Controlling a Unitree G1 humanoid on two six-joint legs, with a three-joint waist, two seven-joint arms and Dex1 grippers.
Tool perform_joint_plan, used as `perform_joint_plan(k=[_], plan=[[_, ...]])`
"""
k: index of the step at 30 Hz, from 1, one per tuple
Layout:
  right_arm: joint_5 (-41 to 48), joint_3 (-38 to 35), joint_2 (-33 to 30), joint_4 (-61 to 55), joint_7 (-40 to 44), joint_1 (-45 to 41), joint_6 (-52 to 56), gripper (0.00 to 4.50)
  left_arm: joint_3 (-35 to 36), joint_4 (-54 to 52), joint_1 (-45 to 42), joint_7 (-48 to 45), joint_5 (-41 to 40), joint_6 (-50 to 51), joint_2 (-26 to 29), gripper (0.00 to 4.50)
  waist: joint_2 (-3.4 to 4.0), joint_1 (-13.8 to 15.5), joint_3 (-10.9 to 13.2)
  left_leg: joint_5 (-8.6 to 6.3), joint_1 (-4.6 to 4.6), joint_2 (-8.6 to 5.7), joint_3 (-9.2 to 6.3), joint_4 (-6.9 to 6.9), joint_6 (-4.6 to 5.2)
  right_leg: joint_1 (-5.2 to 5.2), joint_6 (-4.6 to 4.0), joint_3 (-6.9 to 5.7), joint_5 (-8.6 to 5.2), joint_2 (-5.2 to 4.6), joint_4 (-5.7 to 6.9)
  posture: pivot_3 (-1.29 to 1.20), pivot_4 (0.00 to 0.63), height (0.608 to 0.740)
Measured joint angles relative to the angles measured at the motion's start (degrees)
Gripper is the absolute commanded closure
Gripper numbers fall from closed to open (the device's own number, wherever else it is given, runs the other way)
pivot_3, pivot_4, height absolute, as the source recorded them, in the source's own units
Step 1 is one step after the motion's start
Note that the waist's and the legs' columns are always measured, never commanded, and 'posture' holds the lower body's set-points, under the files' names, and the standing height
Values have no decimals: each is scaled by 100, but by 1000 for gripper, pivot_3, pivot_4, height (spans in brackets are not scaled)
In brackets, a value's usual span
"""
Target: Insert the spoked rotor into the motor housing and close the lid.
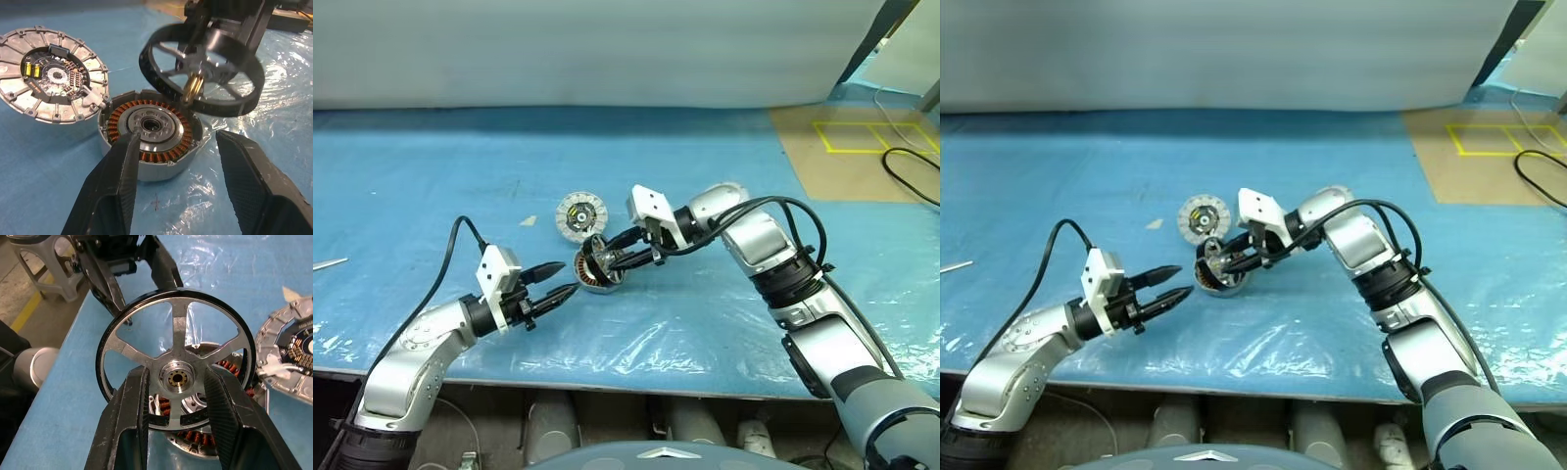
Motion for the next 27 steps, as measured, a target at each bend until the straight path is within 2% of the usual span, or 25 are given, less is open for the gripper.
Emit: perform_joint_plan(k=[8,27], plan=[[-45,2,32,440,-232,-107,-166,3194,-7,5,21,-5,2,13,0,1910,0,17,0,1,-8,-3,0,-4,-2,0,0,-1,0,-1,-8,0,150,740],[-222,76,30,672,-207,-121,-416,3194,-60,9,34,5,18,11,-34,1910,-1,16,0,1,3,-2,0,-5,-2,6,0,-1,0,-1,-5,0,150,740]])
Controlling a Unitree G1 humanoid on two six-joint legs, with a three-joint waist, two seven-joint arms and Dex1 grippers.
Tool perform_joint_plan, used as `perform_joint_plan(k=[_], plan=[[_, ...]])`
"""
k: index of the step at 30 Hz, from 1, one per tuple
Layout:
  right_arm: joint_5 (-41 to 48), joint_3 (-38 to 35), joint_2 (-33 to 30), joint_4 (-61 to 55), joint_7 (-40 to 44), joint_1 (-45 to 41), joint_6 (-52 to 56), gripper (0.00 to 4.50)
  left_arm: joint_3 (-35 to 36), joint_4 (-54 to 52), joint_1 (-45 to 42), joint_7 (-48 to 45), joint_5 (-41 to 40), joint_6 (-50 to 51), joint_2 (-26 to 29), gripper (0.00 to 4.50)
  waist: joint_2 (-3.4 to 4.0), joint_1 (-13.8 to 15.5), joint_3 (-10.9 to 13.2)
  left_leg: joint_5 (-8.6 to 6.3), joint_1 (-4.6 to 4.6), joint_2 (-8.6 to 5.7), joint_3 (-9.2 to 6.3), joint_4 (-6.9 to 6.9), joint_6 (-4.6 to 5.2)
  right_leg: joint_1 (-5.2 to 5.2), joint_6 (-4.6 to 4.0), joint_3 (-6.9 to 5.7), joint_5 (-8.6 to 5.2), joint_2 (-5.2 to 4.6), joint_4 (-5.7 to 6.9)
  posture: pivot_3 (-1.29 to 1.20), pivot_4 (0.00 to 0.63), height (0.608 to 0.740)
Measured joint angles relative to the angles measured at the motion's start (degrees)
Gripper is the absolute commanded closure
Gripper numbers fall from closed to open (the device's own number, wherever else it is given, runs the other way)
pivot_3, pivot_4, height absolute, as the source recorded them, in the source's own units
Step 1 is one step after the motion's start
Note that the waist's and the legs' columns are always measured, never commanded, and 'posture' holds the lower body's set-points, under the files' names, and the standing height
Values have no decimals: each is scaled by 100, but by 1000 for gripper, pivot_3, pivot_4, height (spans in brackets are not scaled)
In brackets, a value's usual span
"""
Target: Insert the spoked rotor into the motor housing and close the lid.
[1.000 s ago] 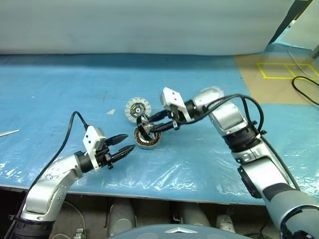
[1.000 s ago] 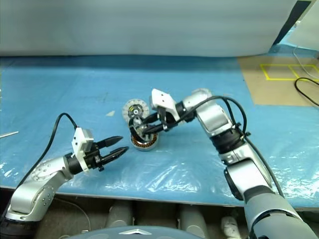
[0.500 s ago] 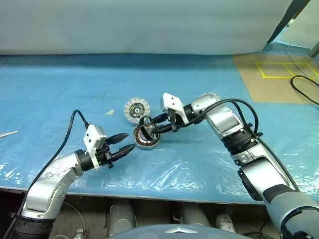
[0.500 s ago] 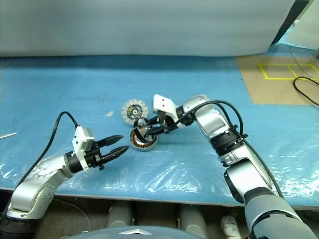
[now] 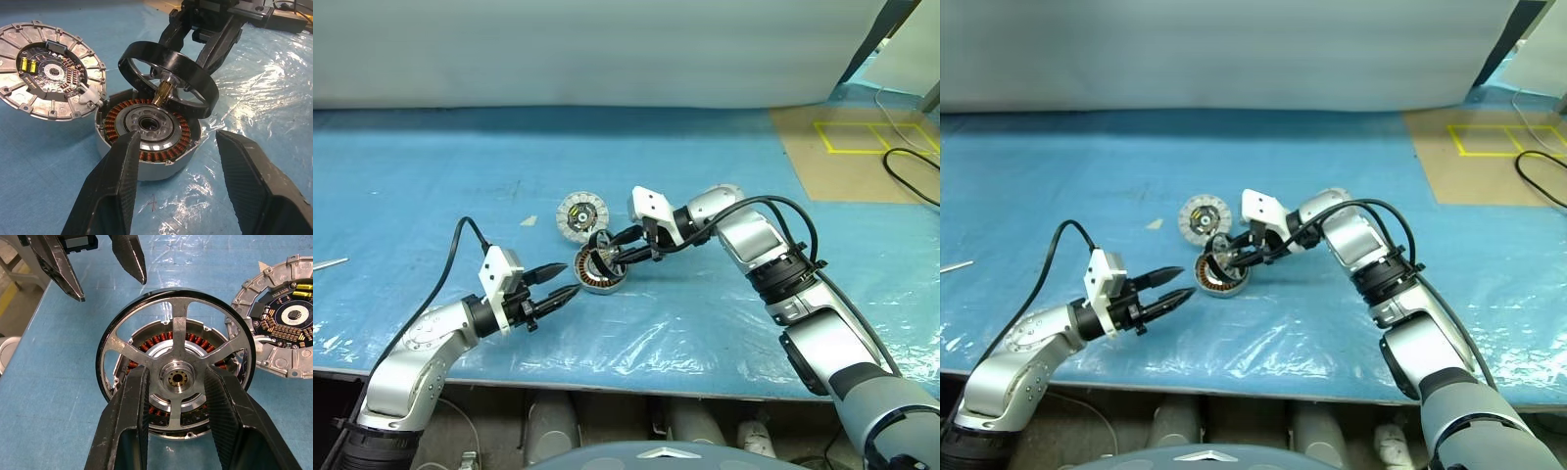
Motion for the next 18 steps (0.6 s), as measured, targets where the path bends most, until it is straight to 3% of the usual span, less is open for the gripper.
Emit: perform_joint_plan(k=[12,13,17,18], plan=[[-76,3,90,135,-62,-59,-22,3194,-42,30,-27,18,4,-11,-23,1910,0,0,0,0,4,0,0,0,0,2,0,0,0,0,0,0,150,740],[-81,7,91,148,-64,-72,-22,2456,-43,33,-27,18,6,-11,-23,1910,0,0,0,0,4,0,0,0,0,3,0,0,0,0,0,0,150,740],[-127,51,119,256,-95,-77,-6,1308,-47,44,-29,18,10,-14,-26,1910,0,2,0,0,3,-1,0,0,0,3,0,0,0,-1,-1,0,150,740],[-138,58,121,292,-98,-77,14,1308,-47,51,-29,18,10,-15,-26,1910,0,6,0,0,2,-1,0,0,0,3,0,0,0,-1,-1,0,150,740]])
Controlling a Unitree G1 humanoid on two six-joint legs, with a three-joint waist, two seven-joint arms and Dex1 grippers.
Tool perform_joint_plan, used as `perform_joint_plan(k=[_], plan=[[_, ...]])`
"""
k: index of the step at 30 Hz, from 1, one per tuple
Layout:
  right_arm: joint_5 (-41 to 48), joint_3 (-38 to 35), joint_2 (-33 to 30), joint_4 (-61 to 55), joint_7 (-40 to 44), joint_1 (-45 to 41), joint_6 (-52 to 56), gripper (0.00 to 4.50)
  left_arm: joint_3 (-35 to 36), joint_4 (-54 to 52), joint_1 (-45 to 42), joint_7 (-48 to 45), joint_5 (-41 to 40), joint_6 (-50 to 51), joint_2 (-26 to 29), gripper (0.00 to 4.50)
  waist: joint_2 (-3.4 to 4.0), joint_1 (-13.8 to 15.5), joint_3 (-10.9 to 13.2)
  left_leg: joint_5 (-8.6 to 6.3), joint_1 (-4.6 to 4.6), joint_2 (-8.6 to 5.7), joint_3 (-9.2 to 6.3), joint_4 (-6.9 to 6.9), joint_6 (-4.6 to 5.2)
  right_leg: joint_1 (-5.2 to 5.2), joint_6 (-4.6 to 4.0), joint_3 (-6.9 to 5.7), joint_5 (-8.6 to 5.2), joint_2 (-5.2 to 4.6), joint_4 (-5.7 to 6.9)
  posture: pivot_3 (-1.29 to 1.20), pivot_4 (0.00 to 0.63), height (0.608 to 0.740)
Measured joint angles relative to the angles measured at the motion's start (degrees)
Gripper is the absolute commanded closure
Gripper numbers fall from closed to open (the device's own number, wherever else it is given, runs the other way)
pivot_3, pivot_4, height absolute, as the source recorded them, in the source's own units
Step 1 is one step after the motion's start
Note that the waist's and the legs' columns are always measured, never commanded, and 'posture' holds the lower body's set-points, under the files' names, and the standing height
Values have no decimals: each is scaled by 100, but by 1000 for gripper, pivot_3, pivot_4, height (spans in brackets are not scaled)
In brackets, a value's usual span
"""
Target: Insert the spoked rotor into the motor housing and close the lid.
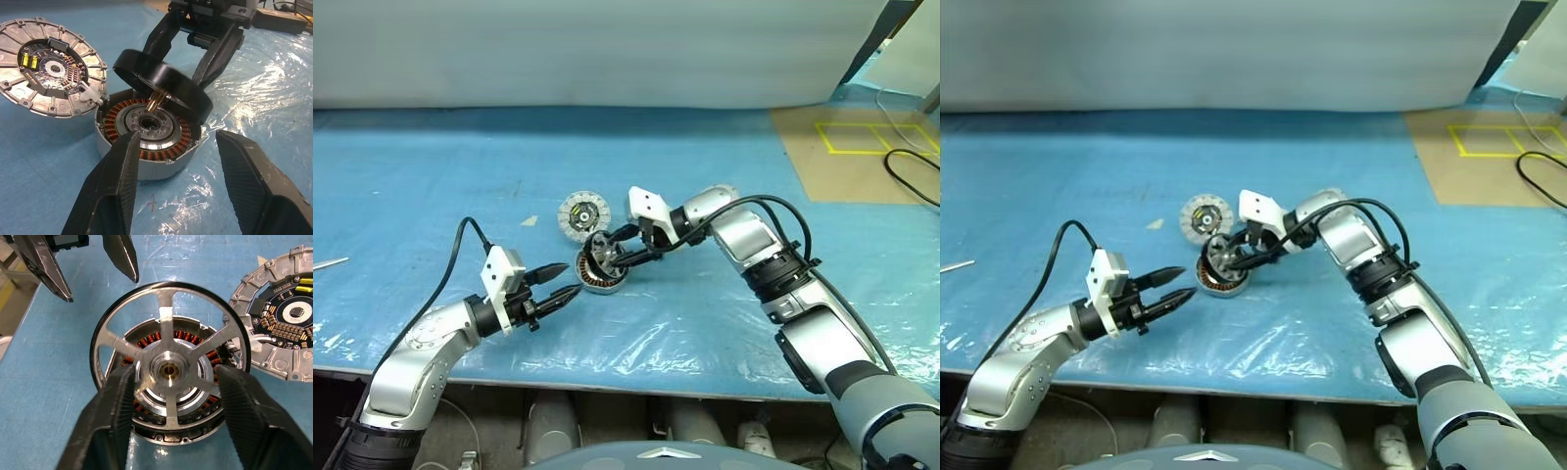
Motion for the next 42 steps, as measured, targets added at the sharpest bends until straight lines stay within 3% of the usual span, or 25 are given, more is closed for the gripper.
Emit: perform_joint_plan(k=[11,21,42], plan=[[58,22,-21,-54,138,-39,301,1308,-3,52,-7,0,2,-2,-28,1910,0,1,0,0,-2,0,0,-6,0,-1,0,-1,0,0,-4,0,150,740],[692,-347,91,-527,258,-423,721,1308,-2,105,-27,-2,1,-2,-33,1910,0,1,0,0,-1,0,0,-9,0,-2,0,-1,0,0,-6,0,150,740],[239,78,424,188,-335,-409,687,1308,-8,112,24,29,1,-1,-40,1910,0,-1,0,0,-2,0,0,-14,-2,-3,0,-2,0,0,-8,0,150,740]])
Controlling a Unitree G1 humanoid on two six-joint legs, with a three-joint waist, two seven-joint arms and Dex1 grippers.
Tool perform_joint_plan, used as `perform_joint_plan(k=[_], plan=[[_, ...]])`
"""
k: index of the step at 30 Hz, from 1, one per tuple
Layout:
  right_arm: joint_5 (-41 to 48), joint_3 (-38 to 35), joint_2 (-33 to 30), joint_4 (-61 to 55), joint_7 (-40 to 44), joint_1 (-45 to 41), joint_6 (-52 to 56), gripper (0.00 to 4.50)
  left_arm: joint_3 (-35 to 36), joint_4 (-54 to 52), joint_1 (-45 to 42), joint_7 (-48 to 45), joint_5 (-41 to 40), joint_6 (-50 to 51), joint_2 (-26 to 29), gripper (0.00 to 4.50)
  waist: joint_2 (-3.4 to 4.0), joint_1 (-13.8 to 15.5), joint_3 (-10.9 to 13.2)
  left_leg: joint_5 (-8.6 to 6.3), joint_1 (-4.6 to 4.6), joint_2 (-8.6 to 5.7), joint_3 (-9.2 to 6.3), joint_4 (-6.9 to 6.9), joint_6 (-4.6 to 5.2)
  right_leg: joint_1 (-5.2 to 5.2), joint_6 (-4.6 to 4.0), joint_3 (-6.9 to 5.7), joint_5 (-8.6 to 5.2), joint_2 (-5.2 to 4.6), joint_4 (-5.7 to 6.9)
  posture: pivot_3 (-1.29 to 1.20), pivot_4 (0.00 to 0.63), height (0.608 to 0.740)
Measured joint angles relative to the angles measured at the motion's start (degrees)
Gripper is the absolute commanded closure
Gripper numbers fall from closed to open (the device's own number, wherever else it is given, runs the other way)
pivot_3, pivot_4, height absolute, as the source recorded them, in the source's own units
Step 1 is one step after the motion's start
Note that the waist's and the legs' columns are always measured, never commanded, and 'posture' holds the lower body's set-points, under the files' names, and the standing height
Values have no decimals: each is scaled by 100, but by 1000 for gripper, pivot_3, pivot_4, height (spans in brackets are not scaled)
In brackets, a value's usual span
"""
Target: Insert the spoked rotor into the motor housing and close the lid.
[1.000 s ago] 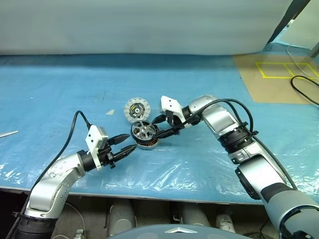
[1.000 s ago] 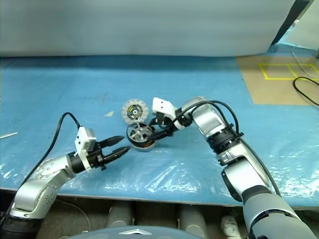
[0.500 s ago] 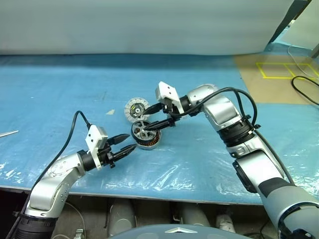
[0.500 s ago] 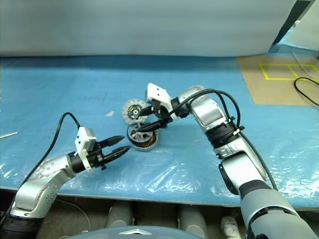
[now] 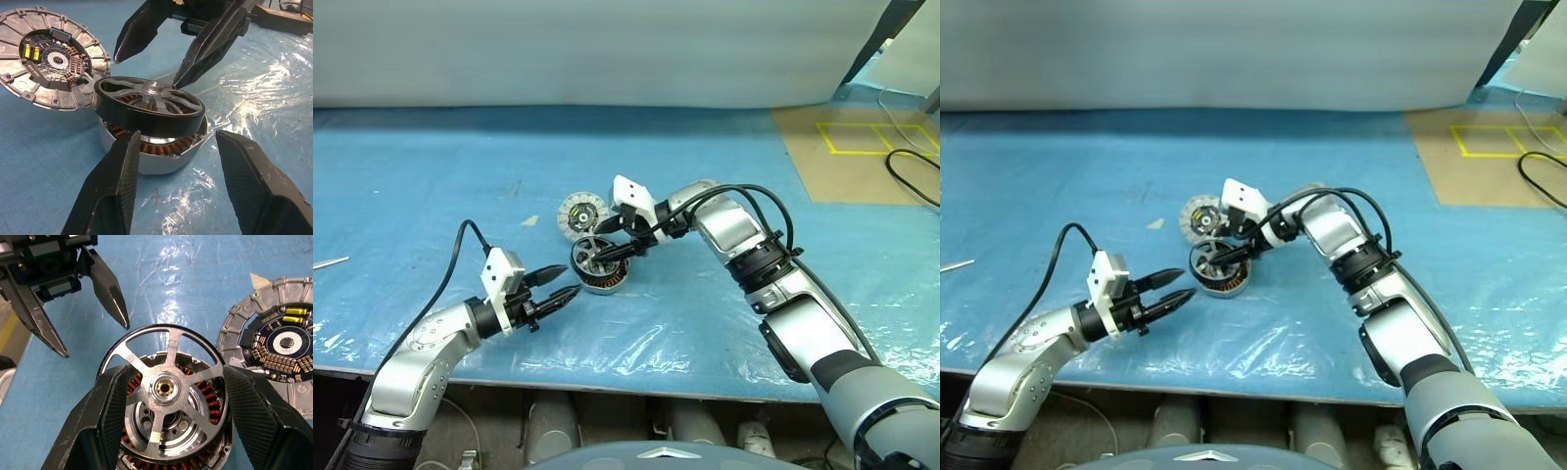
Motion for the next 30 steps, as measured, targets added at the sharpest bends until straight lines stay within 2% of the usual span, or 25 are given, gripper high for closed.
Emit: perform_joint_plan(k=[15,18,21,24,30], plan=[[-160,256,-48,-270,-26,201,184,1308,-78,3,-21,0,8,-7,-8,1910,0,0,0,0,3,0,0,0,0,1,0,1,0,0,1,0,150,740],[-179,253,-41,-270,-46,195,153,1891,-97,9,-23,0,24,-16,-9,1910,0,-1,0,0,4,0,0,0,0,1,0,1,0,0,2,0,150,740],[-192,250,-44,-271,-30,170,89,2927,-106,10,-24,1,27,-20,-17,1910,0,0,0,0,4,0,0,0,0,2,0,1,0,0,2,0,150,740],[-195,225,-85,-299,-7,110,53,3204,-106,11,-28,3,28,-27,-22,1910,-2,-10,-1,0,21,0,1,-1,-1,14,0,2,0,1,2,0,150,740],[-173,176,-101,-334,24,126,108,3222,-106,19,-28,2,28,-57,-22,1910,-1,-8,-1,0,28,0,1,-3,-1,18,0,3,0,0,4,0,150,740]])
